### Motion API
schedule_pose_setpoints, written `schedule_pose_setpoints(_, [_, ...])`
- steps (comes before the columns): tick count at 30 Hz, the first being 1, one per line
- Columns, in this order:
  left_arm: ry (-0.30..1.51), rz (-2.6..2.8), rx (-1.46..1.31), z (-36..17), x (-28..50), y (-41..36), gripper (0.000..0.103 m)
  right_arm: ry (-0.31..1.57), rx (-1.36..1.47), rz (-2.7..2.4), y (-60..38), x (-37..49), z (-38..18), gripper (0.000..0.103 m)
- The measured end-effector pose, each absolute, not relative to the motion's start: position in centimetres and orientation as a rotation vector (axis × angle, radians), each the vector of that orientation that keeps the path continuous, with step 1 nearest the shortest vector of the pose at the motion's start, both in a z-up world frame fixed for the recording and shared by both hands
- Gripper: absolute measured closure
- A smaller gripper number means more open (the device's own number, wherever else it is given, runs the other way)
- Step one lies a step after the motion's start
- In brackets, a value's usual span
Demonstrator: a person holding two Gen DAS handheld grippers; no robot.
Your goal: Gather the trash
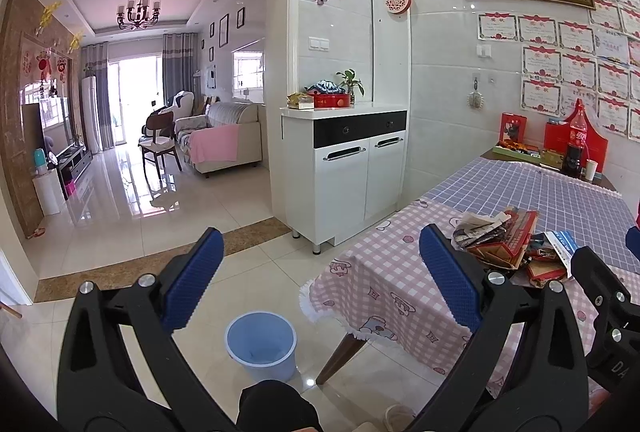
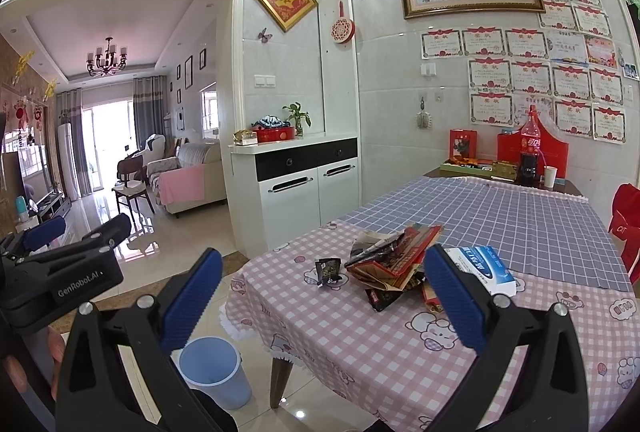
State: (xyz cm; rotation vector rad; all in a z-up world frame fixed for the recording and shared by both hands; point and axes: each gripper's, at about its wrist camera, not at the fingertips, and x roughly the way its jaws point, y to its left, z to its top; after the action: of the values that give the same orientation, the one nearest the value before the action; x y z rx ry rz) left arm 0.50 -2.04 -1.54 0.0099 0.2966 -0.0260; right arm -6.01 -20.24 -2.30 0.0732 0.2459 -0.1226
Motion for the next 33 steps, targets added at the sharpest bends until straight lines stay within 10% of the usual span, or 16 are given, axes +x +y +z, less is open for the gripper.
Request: schedule_pose_setpoints(33, [0.298, -0.024, 0.012, -1.76, 0.54, -1.95, 0.007, 0.256, 0.077, -0.116, -20.23, -5.76, -2.49, 0.004])
